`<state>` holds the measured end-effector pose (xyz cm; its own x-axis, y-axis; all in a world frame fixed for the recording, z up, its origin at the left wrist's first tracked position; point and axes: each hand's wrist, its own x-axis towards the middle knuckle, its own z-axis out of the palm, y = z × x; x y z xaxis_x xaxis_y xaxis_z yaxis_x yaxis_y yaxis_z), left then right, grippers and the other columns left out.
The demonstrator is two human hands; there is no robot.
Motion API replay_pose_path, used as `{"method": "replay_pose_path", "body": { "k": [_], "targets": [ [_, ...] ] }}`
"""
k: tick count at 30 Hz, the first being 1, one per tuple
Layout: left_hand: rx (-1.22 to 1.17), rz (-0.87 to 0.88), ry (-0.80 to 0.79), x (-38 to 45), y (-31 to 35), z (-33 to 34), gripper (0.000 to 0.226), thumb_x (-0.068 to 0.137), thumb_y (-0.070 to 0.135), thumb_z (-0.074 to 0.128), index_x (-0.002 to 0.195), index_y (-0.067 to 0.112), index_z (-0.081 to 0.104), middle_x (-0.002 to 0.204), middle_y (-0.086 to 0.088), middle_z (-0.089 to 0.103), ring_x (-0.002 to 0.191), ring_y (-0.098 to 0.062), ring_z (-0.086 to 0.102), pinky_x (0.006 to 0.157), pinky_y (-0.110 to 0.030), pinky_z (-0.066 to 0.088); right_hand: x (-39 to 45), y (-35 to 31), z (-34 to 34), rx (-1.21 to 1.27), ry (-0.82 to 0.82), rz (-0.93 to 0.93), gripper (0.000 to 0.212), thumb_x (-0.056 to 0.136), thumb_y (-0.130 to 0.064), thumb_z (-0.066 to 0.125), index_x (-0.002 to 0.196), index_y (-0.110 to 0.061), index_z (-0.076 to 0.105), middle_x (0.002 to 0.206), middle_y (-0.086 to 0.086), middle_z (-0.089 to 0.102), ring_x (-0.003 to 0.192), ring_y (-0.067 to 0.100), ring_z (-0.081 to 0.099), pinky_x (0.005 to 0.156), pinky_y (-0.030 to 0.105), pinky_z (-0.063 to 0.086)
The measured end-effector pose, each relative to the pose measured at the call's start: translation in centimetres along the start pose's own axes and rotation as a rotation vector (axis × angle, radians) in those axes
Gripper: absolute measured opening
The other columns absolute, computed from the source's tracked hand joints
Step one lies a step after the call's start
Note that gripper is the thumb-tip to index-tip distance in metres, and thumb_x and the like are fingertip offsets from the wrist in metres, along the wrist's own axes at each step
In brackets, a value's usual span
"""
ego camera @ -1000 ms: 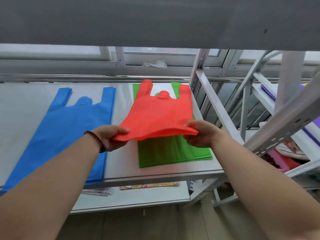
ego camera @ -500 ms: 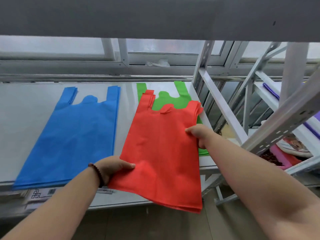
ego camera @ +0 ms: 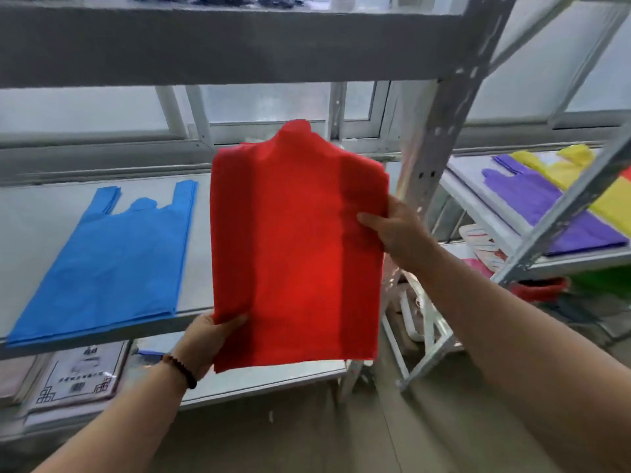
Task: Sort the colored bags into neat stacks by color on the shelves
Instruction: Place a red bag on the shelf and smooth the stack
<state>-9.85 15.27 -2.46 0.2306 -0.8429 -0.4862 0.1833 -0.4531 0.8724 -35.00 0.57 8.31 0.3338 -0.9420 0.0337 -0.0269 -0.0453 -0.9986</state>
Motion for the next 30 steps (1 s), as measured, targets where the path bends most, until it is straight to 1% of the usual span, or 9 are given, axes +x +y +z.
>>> {"method": "replay_pose_path", "body": {
  "k": [2,5,6,10,14,18,22,27,30],
  "targets": [
    [-0.052,0.043,-0.056,-2.2,-0.7,2.9,0.019,0.079,0.013,0.068,0.097,0.009,0.064,0.096,-0.016,0.072,0.073,-0.023,0.071,0.072,-0.042,0.058,-3.9,-1.2,-3.0,0.002,0.022,-0.047,0.032,0.089,0.006,0.050,0.091,-0.024,0.062,0.075,-0.009,0.072,0.067,0.004,0.068,0.071,0.023,0.058],
    [-0.065,0.011,-0.206,-4.6,-2.3,7.5,0.075,0.028,0.035,0.094,0.092,0.007,0.066,0.079,-0.010,0.076,0.064,-0.019,0.073,0.054,-0.029,0.059,-9.5,-1.8,-8.1,0.031,0.073,-0.063,0.033,0.089,0.010,0.048,0.090,-0.020,0.061,0.068,-0.011,0.073,0.060,0.000,0.067,0.063,0.016,0.056],
    [-0.056,0.009,-0.240,-5.1,-2.8,9.2,0.075,0.026,0.035,0.094,0.090,0.006,0.067,0.080,-0.012,0.075,0.063,-0.019,0.073,0.053,-0.029,0.059,-11.1,-1.9,-9.8,0.020,0.101,-0.067,0.033,0.089,0.010,0.049,0.090,-0.020,0.061,0.067,-0.012,0.073,0.061,-0.001,0.067,0.064,0.016,0.056],
    [0.012,-0.001,-0.326,-6.1,-3.3,16.8,0.012,0.082,0.002,0.062,0.093,0.004,0.064,0.094,-0.019,0.069,0.060,-0.016,0.072,0.054,-0.026,0.059,-16.3,-2.0,-17.2,-0.049,0.297,-0.052,0.029,0.088,0.003,0.055,0.095,-0.024,0.064,0.087,-0.006,0.072,0.081,0.011,0.067,0.084,0.032,0.054],
    [0.107,0.025,-0.440,-5.8,-2.7,24.7,0.010,0.086,0.001,0.057,0.089,0.006,0.065,0.089,-0.018,0.070,0.061,-0.018,0.071,0.061,-0.030,0.061,-19.8,-2.3,-24.6,-0.060,0.457,-0.047,0.026,0.088,0.001,0.055,0.095,-0.023,0.062,0.094,0.001,0.070,0.088,0.019,0.065,0.088,0.038,0.052],
    [0.166,0.082,-0.524,-4.6,-1.2,33.1,0.009,0.086,-0.001,0.058,0.086,0.005,0.065,0.069,-0.005,0.073,0.053,-0.013,0.069,0.054,-0.026,0.059,-22.0,-2.4,-31.7,0.005,0.630,-0.023,0.026,0.088,0.005,0.054,0.091,-0.020,0.061,0.069,-0.012,0.074,0.063,0.003,0.069,0.067,0.024,0.057],
    [0.158,0.076,-0.631,-2.0,-0.2,41.4,0.008,0.084,0.002,0.062,0.083,0.009,0.067,0.072,-0.004,0.074,0.057,-0.014,0.069,0.063,-0.032,0.059,-22.6,-2.7,-38.5,0.014,0.771,-0.024,0.026,0.087,0.009,0.051,0.101,-0.011,0.062,0.070,-0.010,0.073,0.064,0.005,0.068,0.068,0.026,0.057],
    [0.200,0.071,-0.708,1.6,0.8,52.4,0.008,0.083,0.002,0.063,0.081,0.010,0.067,0.076,-0.008,0.071,0.060,-0.018,0.067,0.068,-0.034,0.057,-22.3,-3.3,-46.9,0.029,0.880,-0.012,0.041,0.090,0.008,0.048,0.130,-0.004,0.047,0.111,0.012,0.061,0.095,0.023,0.060,0.081,0.033,0.051],
    [0.219,0.104,-0.745,3.3,1.9,58.6,0.012,0.085,0.000,0.059,0.081,0.010,0.065,0.067,-0.003,0.071,0.059,-0.017,0.063,0.070,-0.034,0.054,-21.4,-3.2,-52.3,0.062,0.918,0.003,0.044,0.090,0.007,0.049,0.132,-0.008,0.046,0.114,0.010,0.060,0.085,0.017,0.061,0.075,0.029,0.053]
  ]
}}
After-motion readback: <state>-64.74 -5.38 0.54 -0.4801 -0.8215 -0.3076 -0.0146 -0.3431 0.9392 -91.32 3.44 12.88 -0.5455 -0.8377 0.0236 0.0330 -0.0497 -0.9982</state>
